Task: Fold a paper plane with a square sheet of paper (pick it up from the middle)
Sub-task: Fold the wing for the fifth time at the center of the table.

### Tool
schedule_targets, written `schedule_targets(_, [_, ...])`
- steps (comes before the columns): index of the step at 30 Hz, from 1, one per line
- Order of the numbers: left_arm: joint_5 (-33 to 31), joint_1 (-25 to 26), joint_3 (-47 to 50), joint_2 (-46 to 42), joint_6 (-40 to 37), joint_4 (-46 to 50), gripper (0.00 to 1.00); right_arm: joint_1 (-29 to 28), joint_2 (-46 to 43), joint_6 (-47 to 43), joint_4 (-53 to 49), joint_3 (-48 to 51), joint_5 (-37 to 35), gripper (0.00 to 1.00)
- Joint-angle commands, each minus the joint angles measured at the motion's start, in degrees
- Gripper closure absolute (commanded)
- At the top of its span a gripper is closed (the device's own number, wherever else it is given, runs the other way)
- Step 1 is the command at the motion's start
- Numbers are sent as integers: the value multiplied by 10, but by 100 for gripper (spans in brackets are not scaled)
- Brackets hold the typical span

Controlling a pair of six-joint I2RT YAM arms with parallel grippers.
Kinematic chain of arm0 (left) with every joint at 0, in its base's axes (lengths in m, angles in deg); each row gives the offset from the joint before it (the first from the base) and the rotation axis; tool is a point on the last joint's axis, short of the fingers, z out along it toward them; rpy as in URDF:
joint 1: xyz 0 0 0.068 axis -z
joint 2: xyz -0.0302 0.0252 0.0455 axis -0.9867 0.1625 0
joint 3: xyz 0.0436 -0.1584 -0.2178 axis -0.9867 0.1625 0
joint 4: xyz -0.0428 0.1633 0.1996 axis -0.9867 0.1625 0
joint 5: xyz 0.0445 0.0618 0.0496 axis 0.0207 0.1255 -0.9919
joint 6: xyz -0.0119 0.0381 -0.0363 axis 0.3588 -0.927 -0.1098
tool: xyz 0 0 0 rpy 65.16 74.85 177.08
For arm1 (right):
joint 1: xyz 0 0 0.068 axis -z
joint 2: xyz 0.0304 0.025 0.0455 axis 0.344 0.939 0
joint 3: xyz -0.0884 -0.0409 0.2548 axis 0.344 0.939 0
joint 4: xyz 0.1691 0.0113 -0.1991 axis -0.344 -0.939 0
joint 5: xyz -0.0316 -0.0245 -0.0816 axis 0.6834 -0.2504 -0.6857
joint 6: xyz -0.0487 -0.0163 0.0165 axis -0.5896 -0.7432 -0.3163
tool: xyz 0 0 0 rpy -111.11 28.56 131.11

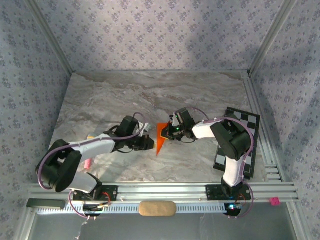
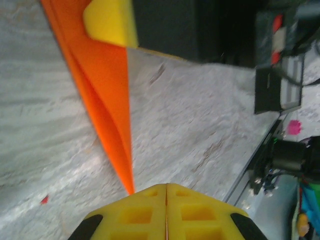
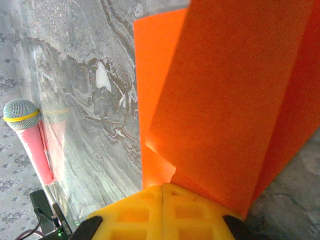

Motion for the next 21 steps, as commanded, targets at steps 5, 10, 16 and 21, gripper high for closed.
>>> schedule_targets(5, [40,3,-78,84,39,-43,100,0,23,0,-63,7,-54,95])
schedule_targets(10, [34,21,-110,131,34,-35,100,0,22,-1,-65,7,-56,95])
schedule_targets(16, [-13,39,-126,170,12,-4,100,-1,22,0,-67,6,-57,95])
schedule_targets(21, [-38,47,-115,184,-1,8,100,-1,21,-2,-70,8,-58,95])
